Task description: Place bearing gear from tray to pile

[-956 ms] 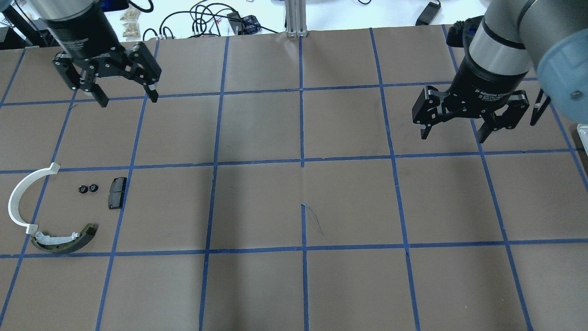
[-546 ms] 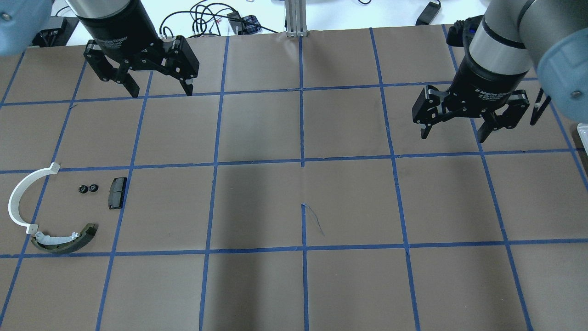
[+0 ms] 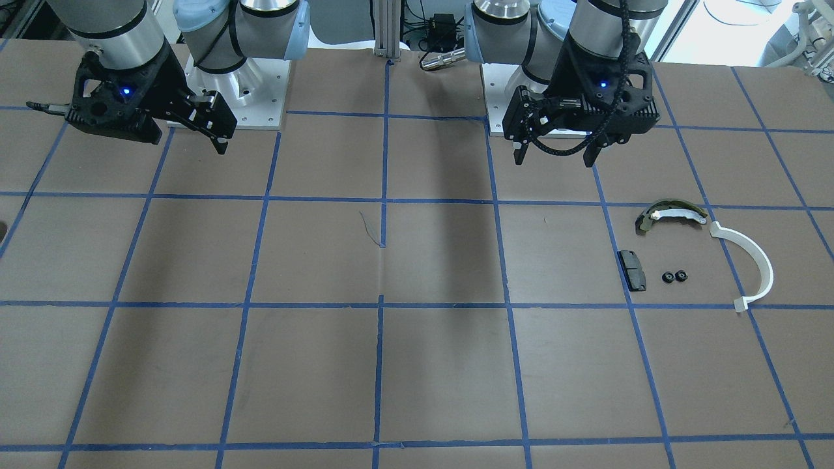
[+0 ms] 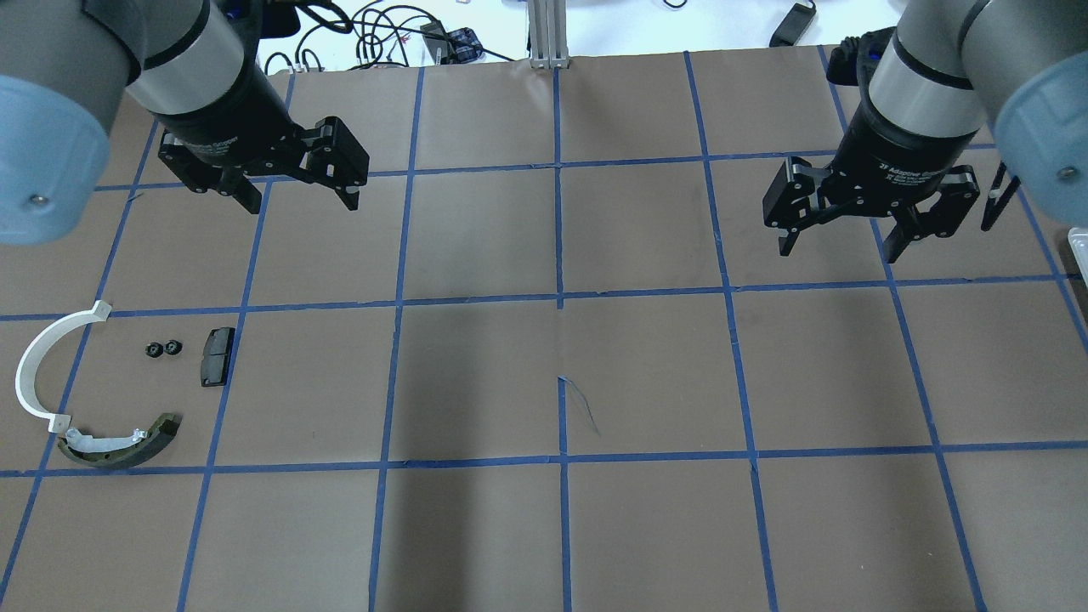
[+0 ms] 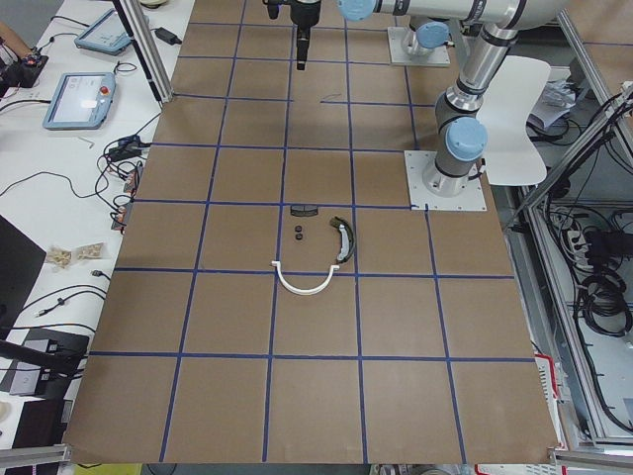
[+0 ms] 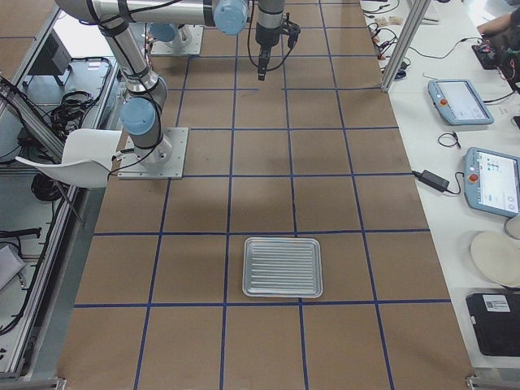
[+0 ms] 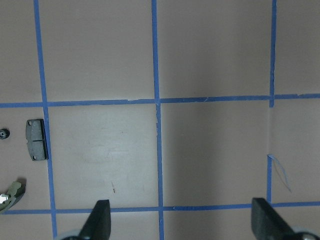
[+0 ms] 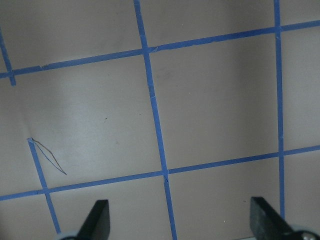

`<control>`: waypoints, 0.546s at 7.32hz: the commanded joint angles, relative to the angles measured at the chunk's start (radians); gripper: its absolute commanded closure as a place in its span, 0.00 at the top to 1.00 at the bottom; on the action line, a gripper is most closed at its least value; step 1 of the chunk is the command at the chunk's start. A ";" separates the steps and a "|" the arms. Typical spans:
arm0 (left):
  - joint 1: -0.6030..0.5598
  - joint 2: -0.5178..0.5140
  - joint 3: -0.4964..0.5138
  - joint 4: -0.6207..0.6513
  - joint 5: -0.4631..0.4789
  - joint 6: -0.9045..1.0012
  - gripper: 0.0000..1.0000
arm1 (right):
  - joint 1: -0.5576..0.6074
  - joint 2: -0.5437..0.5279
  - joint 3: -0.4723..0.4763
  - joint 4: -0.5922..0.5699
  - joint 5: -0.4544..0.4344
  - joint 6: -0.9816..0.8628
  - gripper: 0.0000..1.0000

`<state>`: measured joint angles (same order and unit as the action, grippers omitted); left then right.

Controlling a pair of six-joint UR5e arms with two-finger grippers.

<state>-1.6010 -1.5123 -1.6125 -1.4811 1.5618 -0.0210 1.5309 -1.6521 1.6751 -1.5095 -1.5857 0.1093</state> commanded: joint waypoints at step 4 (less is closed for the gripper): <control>0.035 -0.014 0.065 -0.120 -0.025 0.061 1.00 | 0.000 0.000 0.000 -0.002 0.000 0.000 1.00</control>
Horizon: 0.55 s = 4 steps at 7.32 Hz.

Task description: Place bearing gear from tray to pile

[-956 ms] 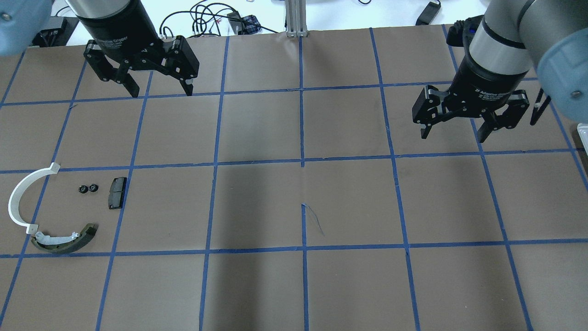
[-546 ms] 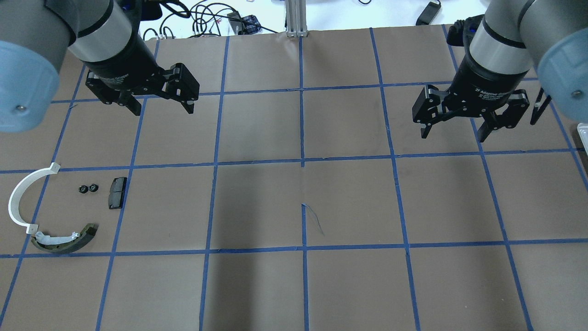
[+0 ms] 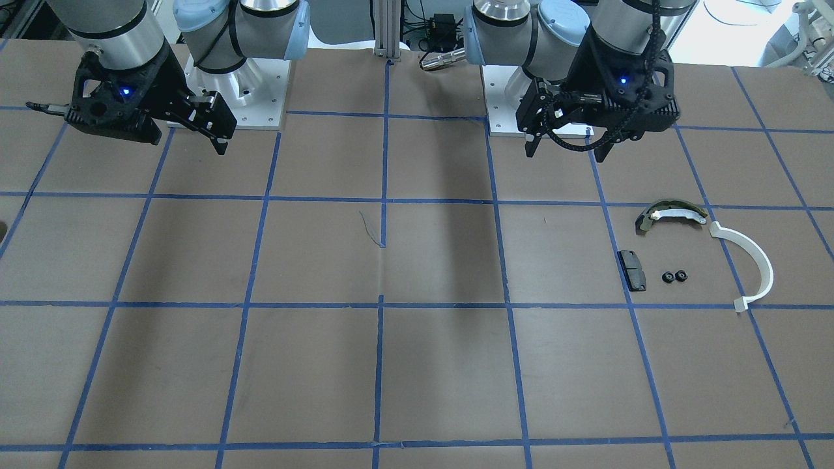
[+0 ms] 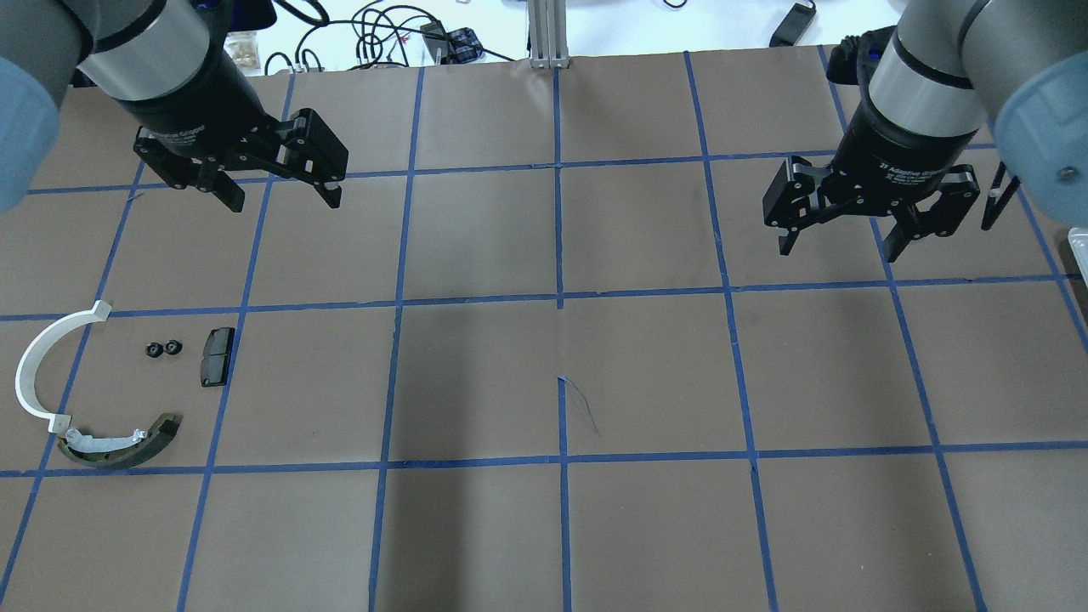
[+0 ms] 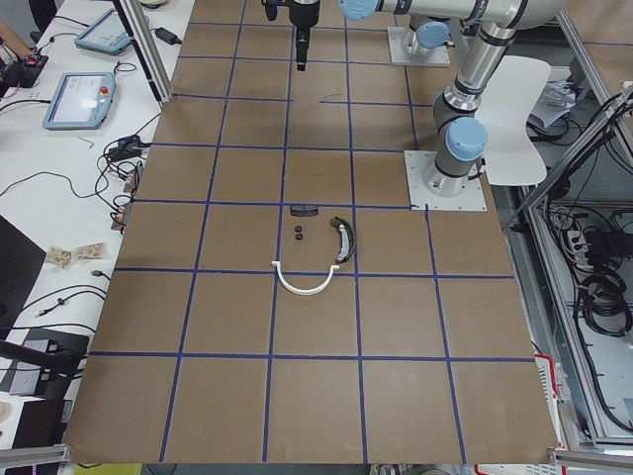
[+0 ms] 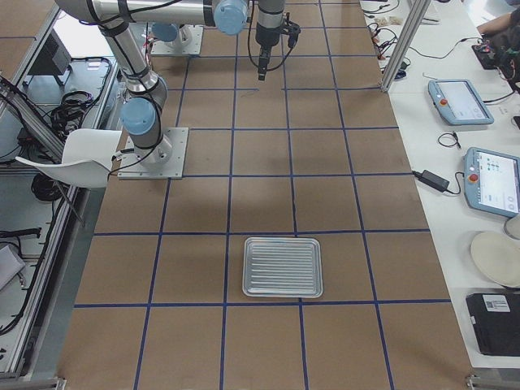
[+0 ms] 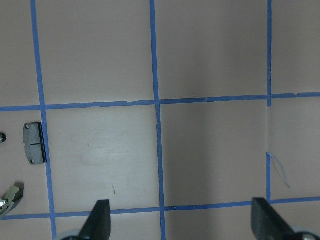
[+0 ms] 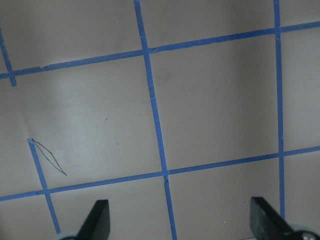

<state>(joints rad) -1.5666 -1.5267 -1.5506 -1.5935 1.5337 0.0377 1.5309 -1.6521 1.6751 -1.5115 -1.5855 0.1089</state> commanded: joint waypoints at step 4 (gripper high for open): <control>-0.001 0.002 0.001 -0.006 0.002 0.001 1.00 | 0.000 0.000 0.000 -0.002 -0.001 0.000 1.00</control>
